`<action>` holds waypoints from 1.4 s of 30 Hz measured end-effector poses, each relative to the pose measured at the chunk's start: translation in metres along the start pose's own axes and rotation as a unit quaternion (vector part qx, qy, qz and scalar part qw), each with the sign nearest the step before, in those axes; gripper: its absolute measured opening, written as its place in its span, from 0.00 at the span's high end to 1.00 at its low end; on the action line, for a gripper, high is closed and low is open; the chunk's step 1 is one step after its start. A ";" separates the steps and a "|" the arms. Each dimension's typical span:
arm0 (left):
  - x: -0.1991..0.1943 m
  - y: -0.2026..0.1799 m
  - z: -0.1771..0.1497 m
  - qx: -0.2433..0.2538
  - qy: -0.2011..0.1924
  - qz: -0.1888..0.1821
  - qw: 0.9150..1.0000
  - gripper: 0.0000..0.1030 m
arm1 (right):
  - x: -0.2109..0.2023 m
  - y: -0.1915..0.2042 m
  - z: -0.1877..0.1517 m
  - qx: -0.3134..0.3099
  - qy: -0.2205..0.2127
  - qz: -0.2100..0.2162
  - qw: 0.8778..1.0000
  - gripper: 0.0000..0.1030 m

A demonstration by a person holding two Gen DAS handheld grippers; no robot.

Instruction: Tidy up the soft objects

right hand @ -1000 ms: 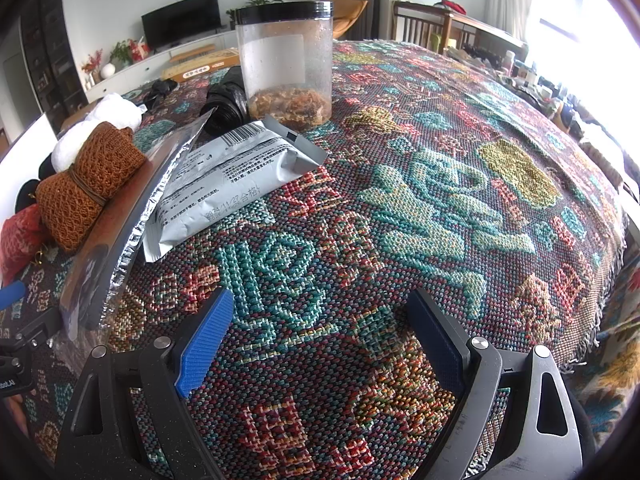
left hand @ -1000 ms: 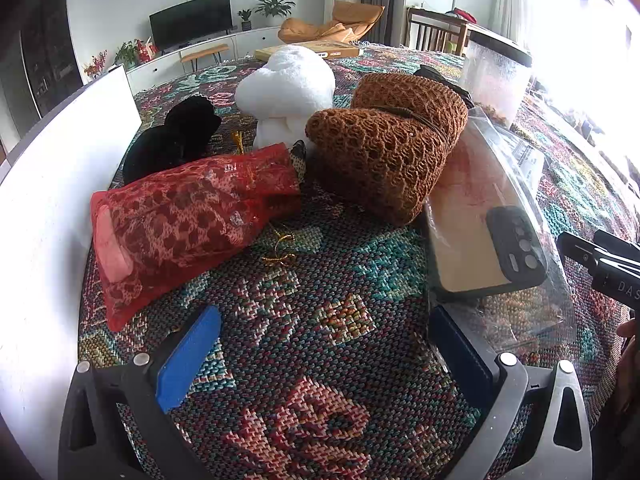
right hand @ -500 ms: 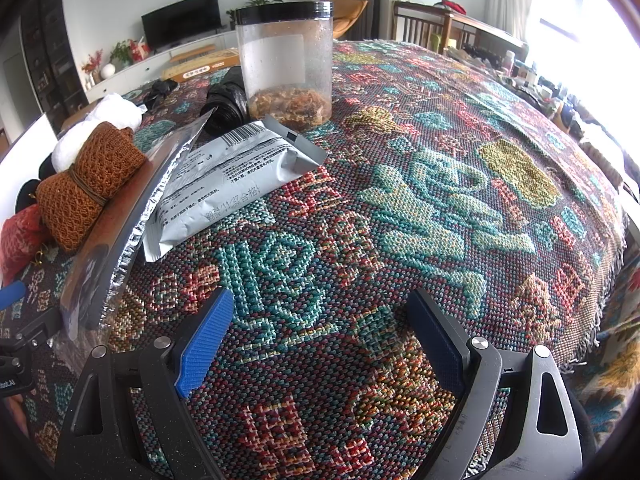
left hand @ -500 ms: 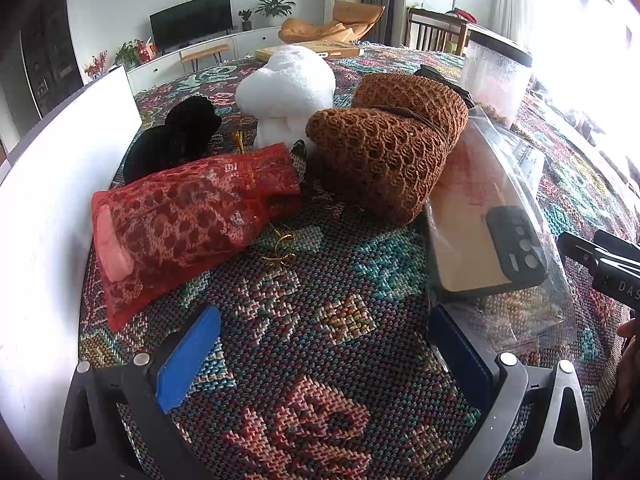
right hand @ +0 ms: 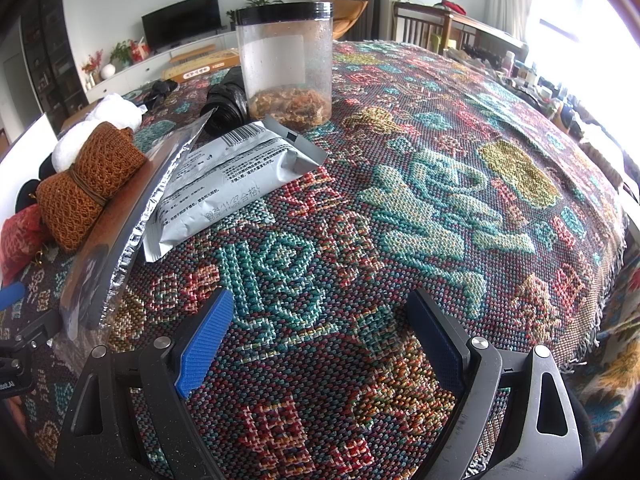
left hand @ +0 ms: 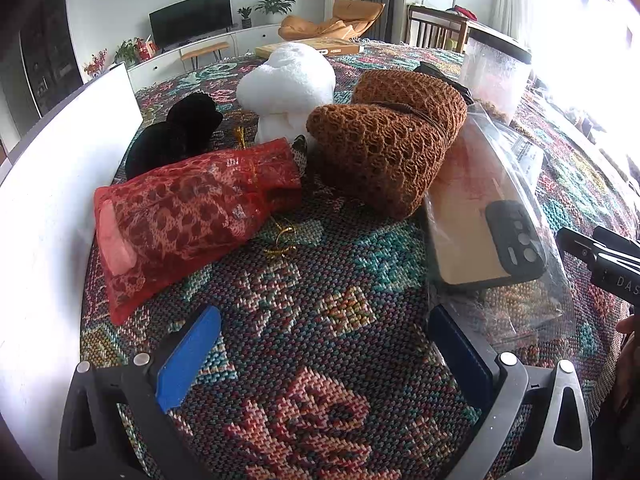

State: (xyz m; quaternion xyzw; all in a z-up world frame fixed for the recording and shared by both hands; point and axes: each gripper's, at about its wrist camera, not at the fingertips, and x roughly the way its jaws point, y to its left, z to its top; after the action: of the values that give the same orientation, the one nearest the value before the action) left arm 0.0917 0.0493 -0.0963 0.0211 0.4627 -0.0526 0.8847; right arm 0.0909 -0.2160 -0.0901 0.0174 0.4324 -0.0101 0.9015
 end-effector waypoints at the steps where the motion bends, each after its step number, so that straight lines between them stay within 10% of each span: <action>1: -0.004 0.000 -0.004 0.002 0.006 -0.001 1.000 0.00 | 0.000 0.000 0.000 0.000 0.000 0.000 1.000 0.12; 8: -0.047 0.003 0.004 0.022 0.036 -0.031 0.999 0.00 | 0.000 0.000 0.000 0.000 0.000 0.000 1.000 0.12; 19: 0.022 0.059 0.098 -0.019 0.083 0.106 0.991 0.00 | 0.000 -0.001 0.000 0.000 -0.001 0.002 1.000 0.12; 25: 0.004 0.036 0.053 -0.037 0.159 -0.072 0.984 0.00 | 0.002 0.000 0.001 0.000 -0.001 0.002 1.000 0.12; 29: -0.041 0.011 0.047 0.057 0.130 -0.085 0.986 0.00 | 0.003 0.001 0.001 0.000 -0.002 0.002 1.000 0.12; 35: -0.034 0.020 0.066 0.110 0.080 0.004 0.991 0.00 | 0.002 0.000 0.001 0.000 -0.002 0.002 1.000 0.12; 42: 0.015 0.021 0.067 0.130 0.130 0.037 0.982 0.06 | 0.002 0.000 0.001 0.000 -0.002 0.002 1.000 0.12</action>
State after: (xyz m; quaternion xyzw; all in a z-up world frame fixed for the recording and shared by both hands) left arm 0.1571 0.0635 -0.0712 0.1601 0.5615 -0.0764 0.8083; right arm 0.0927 -0.2160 -0.0913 0.0181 0.4304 -0.0080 0.9024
